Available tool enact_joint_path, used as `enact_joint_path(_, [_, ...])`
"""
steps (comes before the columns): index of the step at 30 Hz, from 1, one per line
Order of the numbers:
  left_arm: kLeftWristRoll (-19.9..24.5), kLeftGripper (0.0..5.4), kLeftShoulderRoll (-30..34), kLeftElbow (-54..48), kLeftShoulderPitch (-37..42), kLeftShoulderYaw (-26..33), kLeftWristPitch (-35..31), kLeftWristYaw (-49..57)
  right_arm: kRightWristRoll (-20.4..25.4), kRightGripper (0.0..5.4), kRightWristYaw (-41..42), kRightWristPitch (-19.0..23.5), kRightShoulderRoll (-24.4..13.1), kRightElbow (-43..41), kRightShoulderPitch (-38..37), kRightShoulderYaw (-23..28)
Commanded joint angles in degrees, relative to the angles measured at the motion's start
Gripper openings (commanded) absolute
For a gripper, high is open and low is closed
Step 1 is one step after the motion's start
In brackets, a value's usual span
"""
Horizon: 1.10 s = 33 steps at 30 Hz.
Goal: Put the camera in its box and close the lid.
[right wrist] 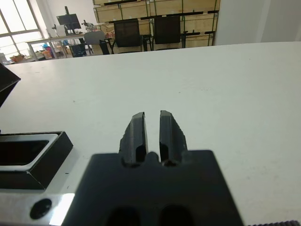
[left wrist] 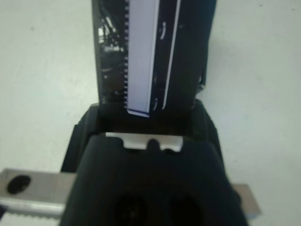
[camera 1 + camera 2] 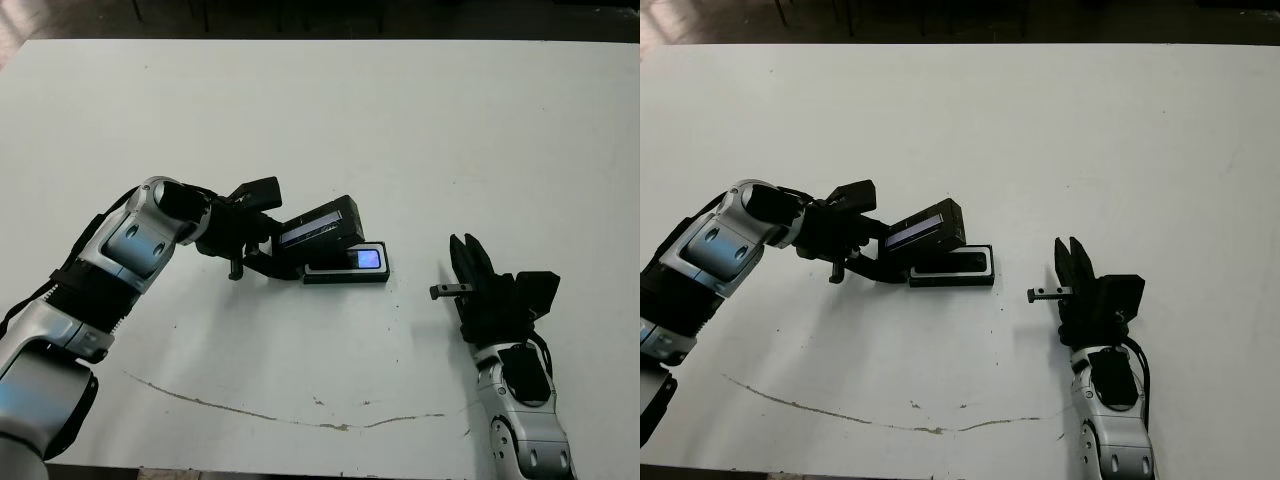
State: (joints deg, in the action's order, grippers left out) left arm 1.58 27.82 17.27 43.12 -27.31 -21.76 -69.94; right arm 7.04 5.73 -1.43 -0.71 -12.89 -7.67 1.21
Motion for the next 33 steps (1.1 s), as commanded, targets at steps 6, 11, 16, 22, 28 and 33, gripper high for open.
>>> enact_joint_path(6, [-2.0, 1.73, -1.4, 2.3, -1.8, -2.1, 1.3, -1.6, 0.9, 0.00, 0.8, 0.1, -0.4, 1.0, -1.1, 0.5])
enact_joint_path(11, [-2.1, 1.73, -0.6, 0.1, -2.2, -2.1, 0.4, -2.8, 0.9, 0.00, 1.1, -0.9, -0.4, 1.8, -0.8, 0.6])
enact_joint_path(16, [-2.3, 1.73, 0.7, -3.4, -2.7, -2.6, -3.1, -4.3, 0.8, 0.00, 1.1, -0.9, -0.5, 2.1, -0.7, 0.4])
enact_joint_path(22, [-2.6, 1.73, 1.8, -7.0, -3.6, -3.7, -5.3, -5.0, 0.7, 0.00, 0.8, 0.0, -0.3, 1.3, -0.9, 0.1])
enact_joint_path(28, [-2.4, 1.73, 1.3, -7.3, -3.9, -3.8, -5.7, -4.3, -0.3, 0.00, 0.3, 0.7, -0.5, 0.3, -1.6, -0.2])
enact_joint_path(33, [-3.1, 1.73, 0.2, -7.9, -3.9, -4.5, -6.5, -2.5, -0.6, 0.00, 0.2, 1.1, -0.5, 0.2, -1.7, -0.3])
